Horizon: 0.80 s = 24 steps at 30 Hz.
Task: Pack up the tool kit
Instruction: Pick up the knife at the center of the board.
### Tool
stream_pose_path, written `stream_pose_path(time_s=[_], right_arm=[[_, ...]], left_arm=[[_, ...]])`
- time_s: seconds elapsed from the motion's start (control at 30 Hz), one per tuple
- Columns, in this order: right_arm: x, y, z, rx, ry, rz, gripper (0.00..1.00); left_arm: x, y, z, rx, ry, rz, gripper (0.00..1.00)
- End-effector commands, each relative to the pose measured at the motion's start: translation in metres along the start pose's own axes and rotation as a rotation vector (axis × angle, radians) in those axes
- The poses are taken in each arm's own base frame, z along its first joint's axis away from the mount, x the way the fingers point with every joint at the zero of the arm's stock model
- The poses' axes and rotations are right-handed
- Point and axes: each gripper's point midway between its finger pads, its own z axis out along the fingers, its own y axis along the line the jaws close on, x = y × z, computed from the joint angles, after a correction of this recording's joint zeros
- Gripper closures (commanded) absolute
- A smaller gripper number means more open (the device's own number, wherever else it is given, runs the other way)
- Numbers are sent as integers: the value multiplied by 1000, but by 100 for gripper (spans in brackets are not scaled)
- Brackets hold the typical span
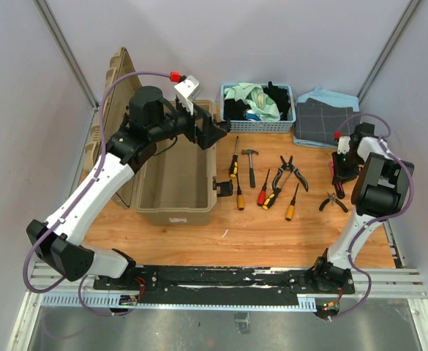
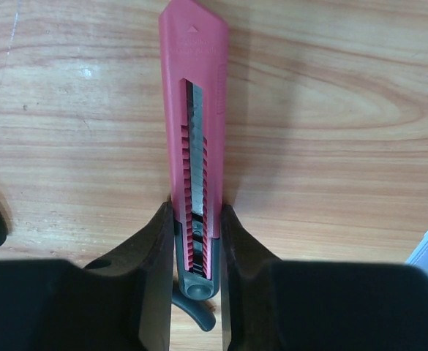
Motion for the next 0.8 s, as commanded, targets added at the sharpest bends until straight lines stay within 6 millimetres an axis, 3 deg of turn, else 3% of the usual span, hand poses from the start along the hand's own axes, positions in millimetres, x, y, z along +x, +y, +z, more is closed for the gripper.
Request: stream_pose_path(time_s=[0.0,0.37,0.47,0.5,0.53,0.77], right_arm=[[0,4,-6,-7,13,4,95],[-56,25,-107,-66,-266,21,99],[-76,51,-144,-185,-388,51,99],[-98,81,-184,-328,-532,86,99],[-107,92,-199,-375,-587,93,99],[-143,167,-273,-539,-820,63,99]], left_arm=[[-13,0,-2,-19,-31,3,6],[-8,10,-1,-85,-34,-74,6],[-4,9,2,-71,-30,-123,7],[0,1,7,-15,-23,-184,7],[1,-2,9,5,-20,-204,7],[15,-20,27,141,-1,-323,7]])
